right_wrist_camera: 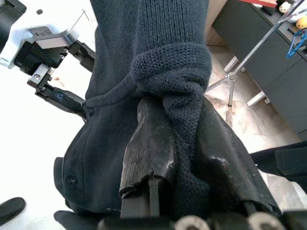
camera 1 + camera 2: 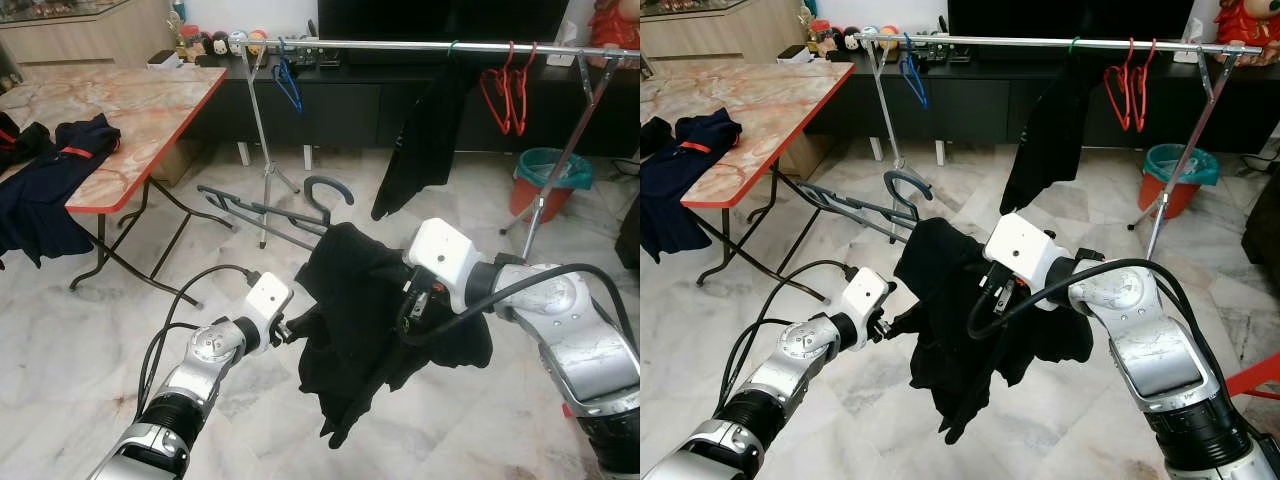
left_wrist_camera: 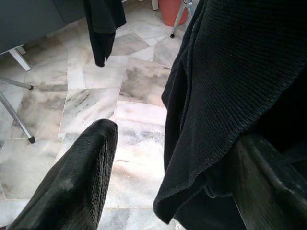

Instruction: Hang hanger

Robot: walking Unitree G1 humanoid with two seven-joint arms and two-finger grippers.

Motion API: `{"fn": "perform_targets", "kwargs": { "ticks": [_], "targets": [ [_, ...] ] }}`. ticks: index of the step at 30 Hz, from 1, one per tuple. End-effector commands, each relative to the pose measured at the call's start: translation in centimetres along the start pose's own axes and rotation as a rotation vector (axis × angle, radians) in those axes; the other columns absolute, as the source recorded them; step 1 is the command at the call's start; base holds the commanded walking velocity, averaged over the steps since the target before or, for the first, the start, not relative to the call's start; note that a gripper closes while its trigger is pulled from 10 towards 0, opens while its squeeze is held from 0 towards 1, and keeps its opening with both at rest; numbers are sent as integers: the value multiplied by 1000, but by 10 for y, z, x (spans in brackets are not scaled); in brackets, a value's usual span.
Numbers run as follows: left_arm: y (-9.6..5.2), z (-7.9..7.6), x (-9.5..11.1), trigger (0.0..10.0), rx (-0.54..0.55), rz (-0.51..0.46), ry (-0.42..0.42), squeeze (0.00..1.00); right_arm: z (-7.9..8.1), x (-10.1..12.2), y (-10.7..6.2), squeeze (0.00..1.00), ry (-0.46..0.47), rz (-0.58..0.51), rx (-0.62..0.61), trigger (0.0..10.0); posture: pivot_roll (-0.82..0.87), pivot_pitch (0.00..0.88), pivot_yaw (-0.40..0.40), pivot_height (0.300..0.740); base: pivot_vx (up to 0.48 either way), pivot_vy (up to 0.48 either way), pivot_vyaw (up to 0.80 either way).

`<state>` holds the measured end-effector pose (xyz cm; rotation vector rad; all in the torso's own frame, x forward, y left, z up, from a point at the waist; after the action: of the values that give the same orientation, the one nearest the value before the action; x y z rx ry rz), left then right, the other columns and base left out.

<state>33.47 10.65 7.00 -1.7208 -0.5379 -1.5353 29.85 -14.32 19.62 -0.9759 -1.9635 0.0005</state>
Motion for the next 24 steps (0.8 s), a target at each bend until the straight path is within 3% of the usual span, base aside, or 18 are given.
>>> {"fn": "perform_targets", "kwargs": {
  "ticks": [1, 6, 9, 20, 22, 23, 24],
  "targets": [
    [-1, 2, -2, 10000, -1, 15, 6, 0, 0, 11, -1, 0, -31, -38, 3, 0, -59, 0, 84, 740, 0, 0, 0],
    [0, 2, -3, 10000, -7, 17, 5, 0, 1, 12, -1, 0, -33, -40, 8, 0, -59, 0, 84, 740, 0, 0, 0],
    [-3, -16, -22, 10000, -178, 118, 29, 0, 15, 24, -2, 0, -40, -127, 112, 0, -62, 0, 85, 740, 0, 0, 0],
    [-2, -15, -24, 10000, -175, 122, 13, 0, 18, 25, -2, 0, -39, -139, 137, 0, -58, 0, 84, 740, 0, 0, 0],
    [-2, -15, -24, 5922, -175, 122, 14, 0, 19, 25, -3, 0, -41, -137, 141, 0, -58, 0, 84, 740, 0, 0, 0],
    [-3, -14, -25, 0, -176, 125, 15, 0, 19, 24, -3, 0, -41, -136, 142, 0, -58, 0, 84, 740, 0, 0, 0],
    [-3, -14, -25, 0, -179, 130, 18, 0, 19, 24, -3, 0, -41, -134, 141, 0, -58, 0, 84, 740, 0, 0, 0]
  ]
}}
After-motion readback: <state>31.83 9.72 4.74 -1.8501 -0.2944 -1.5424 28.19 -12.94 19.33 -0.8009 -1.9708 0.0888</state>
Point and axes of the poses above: a point about 5 cm out from each wrist's last joint towards the gripper, its own y axis pointing out of the wrist towards the gripper, its own x axis along the axis of the wrist's last joint, z = x × y, the point moved 1 cm from there along y, pointing out of the wrist towards the gripper, and after that the axes turned 11 degrees about -y, right-handed, at the moved point
